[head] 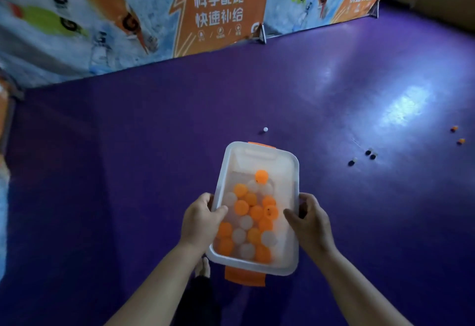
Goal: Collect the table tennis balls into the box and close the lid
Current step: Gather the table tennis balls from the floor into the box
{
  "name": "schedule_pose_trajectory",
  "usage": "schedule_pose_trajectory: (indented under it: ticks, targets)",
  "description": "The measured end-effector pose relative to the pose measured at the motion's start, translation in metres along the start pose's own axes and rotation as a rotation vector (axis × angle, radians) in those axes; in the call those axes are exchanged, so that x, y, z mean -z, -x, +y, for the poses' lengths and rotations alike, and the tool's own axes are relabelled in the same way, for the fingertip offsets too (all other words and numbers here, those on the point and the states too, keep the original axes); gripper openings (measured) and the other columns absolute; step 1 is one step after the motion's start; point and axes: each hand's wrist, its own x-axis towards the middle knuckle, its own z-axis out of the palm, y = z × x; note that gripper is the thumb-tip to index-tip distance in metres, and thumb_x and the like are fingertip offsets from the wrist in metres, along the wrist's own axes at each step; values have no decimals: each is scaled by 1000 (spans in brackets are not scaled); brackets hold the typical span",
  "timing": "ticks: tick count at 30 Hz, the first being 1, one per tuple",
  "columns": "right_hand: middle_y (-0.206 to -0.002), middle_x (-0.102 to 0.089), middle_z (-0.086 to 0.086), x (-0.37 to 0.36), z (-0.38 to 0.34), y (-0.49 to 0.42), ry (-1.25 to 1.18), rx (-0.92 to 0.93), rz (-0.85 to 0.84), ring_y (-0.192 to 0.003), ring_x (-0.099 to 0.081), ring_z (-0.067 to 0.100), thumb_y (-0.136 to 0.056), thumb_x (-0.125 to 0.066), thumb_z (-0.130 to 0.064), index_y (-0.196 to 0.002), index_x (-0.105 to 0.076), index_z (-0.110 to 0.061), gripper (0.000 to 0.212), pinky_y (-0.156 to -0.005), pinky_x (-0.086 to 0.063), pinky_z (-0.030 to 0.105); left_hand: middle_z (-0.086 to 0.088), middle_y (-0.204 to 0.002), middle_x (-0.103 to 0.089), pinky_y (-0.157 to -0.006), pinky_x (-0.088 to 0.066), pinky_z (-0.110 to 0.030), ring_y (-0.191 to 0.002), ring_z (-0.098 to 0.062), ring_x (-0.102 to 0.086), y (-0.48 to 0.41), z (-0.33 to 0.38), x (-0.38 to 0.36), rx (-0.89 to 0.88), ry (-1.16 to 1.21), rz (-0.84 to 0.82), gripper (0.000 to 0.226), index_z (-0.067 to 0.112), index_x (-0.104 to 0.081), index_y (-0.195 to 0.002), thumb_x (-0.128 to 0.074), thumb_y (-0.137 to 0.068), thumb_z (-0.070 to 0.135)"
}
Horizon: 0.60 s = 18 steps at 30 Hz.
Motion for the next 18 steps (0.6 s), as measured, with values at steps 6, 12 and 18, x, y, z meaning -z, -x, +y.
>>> schedule_pose_trajectory:
  ticks: [6, 12, 18]
  targets:
    - [-87, -62, -5, -28, -33, -128, -2, -77, 86, -80, -65, 16, -81, -71, -20, -101, -49, -29, 31, -68, -59, 39, 3, -75, -65, -56, -48, -29, -68, -15, -61, -158, 44, 3, -73, -55, -155, 5, 20, -60, -82, -62, -84, 23]
    - [-85, -61, -7, -18, -38, -226, 12, -143, 186, -79, -64, 13, -81, -71, -22, -101, -48, -29, 32, -65, -58, 30, 3, -82, -67, -67, -55, -35, -76, -15, -65, -273, 97, -36, -67, -34, -306, 1, 20, -61, -86, -62, -85, 20]
    - [-84, -64, 0, 35, -10, -319, 40, -240, 286, -78, -64, 19, -78, -73, -23, -103, -52, -28, 33, -67, -58, 40, 1, -80, -71, -68, -58, -40, -75, -19, -68, -354, 156, -122, -82, -10, -426, 2, 19, -63, -86, -64, -84, 20]
